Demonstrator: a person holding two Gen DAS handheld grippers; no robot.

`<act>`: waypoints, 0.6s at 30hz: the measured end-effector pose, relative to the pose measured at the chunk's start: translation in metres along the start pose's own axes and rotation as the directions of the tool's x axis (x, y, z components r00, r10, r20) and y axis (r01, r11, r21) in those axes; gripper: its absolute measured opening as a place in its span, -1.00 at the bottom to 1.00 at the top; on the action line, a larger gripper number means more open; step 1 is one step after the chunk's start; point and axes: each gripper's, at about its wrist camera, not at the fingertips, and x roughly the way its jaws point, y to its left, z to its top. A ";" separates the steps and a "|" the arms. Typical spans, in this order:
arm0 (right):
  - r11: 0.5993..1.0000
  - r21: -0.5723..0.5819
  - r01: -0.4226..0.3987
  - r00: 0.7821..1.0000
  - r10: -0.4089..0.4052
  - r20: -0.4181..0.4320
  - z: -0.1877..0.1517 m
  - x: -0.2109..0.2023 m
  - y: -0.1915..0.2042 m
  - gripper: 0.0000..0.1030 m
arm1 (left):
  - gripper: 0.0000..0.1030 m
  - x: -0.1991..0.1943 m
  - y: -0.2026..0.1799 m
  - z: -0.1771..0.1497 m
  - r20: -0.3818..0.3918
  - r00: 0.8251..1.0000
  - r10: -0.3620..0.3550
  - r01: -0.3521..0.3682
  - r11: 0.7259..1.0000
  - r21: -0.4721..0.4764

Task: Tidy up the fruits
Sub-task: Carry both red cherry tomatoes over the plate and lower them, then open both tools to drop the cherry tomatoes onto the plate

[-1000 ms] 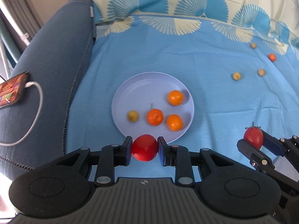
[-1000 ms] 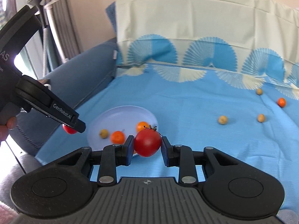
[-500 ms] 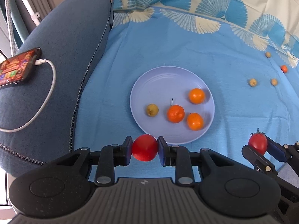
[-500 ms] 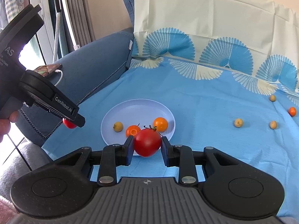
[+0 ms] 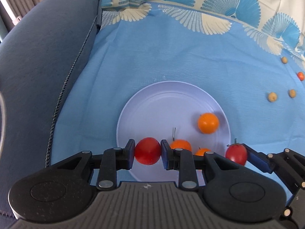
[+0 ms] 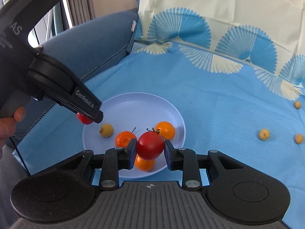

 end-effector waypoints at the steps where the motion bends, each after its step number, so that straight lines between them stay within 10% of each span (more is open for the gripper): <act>1: 1.000 -0.006 -0.005 1.000 0.005 -0.007 0.002 0.008 0.000 -0.38 | -0.38 0.006 0.000 0.003 -0.007 1.000 0.003 -0.003 1.000 0.000; 8: 1.000 -0.023 -0.005 0.999 0.004 -0.052 0.008 0.045 -0.003 -0.38 | -0.30 0.034 -0.001 0.018 -0.025 1.000 0.011 -0.011 0.999 0.031; 10: 0.999 -0.031 -0.014 0.999 0.012 -0.049 0.010 0.048 -0.004 -0.32 | 0.43 0.032 0.001 0.020 -0.013 1.000 0.025 -0.024 1.000 0.018; 11: 0.999 -0.033 -0.018 0.999 0.016 -0.044 0.012 0.047 -0.005 -0.22 | 0.91 0.028 0.004 0.020 0.005 0.999 0.037 -0.037 0.999 0.005; 12: 0.999 -0.039 -0.022 0.999 0.021 -0.040 0.013 0.044 -0.005 0.09 | 0.99 0.022 0.006 0.019 0.033 0.998 0.044 -0.043 0.999 -0.008; 15: 1.000 -0.029 -0.011 0.999 0.010 -0.037 0.016 0.029 -0.006 0.70 | 0.99 0.005 0.010 0.012 0.054 0.997 0.053 -0.053 0.999 -0.010; 18: 0.999 0.041 -0.022 0.998 0.025 -0.063 0.016 0.007 -0.009 0.89 | 0.99 -0.015 0.015 -0.002 0.024 0.996 0.083 -0.082 0.996 -0.029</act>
